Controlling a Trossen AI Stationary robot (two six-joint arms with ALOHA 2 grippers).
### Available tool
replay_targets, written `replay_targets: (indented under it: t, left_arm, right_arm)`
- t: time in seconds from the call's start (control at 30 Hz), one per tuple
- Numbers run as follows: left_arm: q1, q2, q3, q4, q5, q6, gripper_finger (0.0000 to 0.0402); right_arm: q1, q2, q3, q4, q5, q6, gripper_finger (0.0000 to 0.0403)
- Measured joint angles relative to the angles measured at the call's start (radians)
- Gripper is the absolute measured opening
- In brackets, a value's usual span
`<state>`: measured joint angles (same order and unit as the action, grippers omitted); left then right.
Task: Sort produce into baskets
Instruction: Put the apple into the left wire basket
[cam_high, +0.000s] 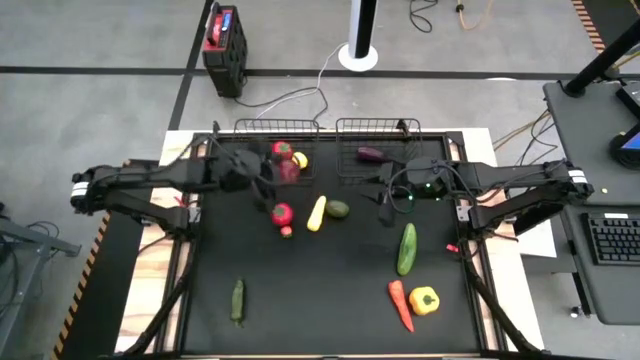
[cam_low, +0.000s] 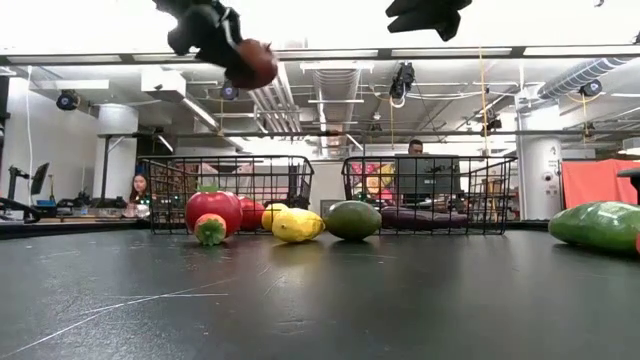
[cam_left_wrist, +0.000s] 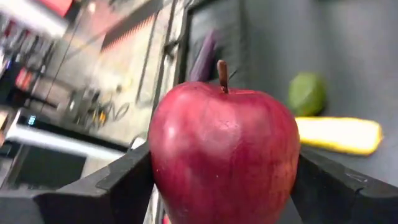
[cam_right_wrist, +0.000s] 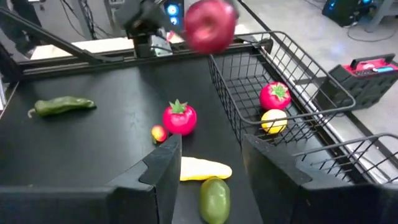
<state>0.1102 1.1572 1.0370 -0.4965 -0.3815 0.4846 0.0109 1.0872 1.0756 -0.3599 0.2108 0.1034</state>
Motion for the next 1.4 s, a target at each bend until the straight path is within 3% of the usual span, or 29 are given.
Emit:
replay_targets:
  t: [0.27, 0.43, 0.57, 0.97, 1.03, 1.17, 1.4]
  left_arm:
    - [0.250, -0.002, 0.000, -0.126, -0.003, 0.119, 0.0293]
    - [0.404, 0.063, 0.006, -0.218, 0.010, 0.189, 0.0293]
    - [0.496, 0.137, 0.040, -0.272, 0.080, 0.197, 0.0293]
    - [0.531, 0.416, 0.334, -0.608, 0.191, 0.159, 0.0293]
    - [0.545, 0.451, 0.362, -0.610, 0.209, 0.182, 0.0293]
    - [0.589, 0.500, 0.407, -0.607, 0.371, 0.201, 0.0293]
    - [0.630, 0.536, 0.407, -0.587, 0.393, 0.213, 0.0293]
  right_arm:
    - [-0.003, 0.055, 0.000, -0.001, 0.002, -0.006, 0.0162]
    - [-0.003, 0.069, 0.000, -0.001, 0.002, -0.010, 0.0162]
    - [-0.003, 0.069, 0.000, 0.000, 0.016, -0.010, 0.0162]
    - [-0.005, 0.068, 0.000, -0.001, 0.029, -0.025, 0.0162]
    - [-0.005, 0.067, 0.000, -0.001, 0.029, -0.026, 0.0162]
    - [-0.005, 0.067, 0.000, -0.001, 0.029, -0.026, 0.0162]
    - [-0.005, 0.067, 0.000, -0.001, 0.029, -0.026, 0.0162]
